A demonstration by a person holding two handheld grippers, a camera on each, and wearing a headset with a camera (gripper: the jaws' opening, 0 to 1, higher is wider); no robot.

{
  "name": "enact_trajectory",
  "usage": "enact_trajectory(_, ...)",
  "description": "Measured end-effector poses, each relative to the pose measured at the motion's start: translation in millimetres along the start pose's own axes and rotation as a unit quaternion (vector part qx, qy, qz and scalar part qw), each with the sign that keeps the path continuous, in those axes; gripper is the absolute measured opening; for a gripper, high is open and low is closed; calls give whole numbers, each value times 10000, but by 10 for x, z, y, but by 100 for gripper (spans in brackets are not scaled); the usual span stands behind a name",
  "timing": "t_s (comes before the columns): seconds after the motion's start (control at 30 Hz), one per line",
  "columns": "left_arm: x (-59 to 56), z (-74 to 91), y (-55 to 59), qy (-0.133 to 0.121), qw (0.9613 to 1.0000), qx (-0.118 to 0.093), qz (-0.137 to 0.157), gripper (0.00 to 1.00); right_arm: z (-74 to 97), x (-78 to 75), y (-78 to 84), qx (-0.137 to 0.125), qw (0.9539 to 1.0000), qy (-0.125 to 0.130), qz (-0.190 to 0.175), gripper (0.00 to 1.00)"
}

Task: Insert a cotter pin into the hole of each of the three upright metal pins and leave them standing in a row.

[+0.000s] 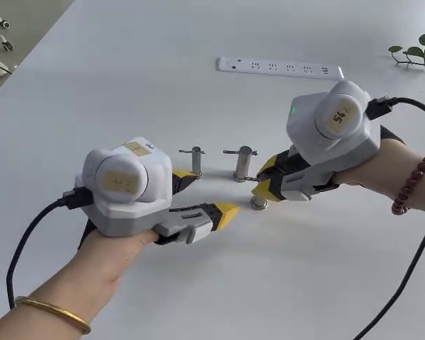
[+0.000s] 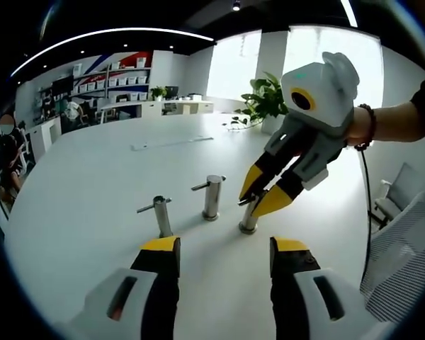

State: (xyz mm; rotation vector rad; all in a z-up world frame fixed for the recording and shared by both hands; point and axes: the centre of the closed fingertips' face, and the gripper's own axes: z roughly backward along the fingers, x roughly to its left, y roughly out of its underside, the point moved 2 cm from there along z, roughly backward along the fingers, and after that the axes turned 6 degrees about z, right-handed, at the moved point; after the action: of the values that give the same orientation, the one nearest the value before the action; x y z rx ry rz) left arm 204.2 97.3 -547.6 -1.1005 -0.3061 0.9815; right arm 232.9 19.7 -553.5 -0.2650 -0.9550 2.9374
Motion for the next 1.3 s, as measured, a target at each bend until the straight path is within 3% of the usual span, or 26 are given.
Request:
enact_trajectory(0.2, 20, 90, -5, -91, 10000, -20, -27, 51, 6, -10, 1, -139, 9995, -5, -300, 9)
enact_trajectory(0.4, 59, 138, 9, -175, 9998, -13, -11, 54, 8, 4, -3, -193, 9992, -46, -360, 8)
enact_trajectory(0.8, 81, 190, -64, -177, 9995, -135, -212, 73, 62, -54, 11, -204, 9996, -14, -207, 8)
enact_trajectory(1.3, 181, 228, -107, -274, 9993, -148, -200, 86, 144, -245, 107, -168, 9999, -4, -34, 8)
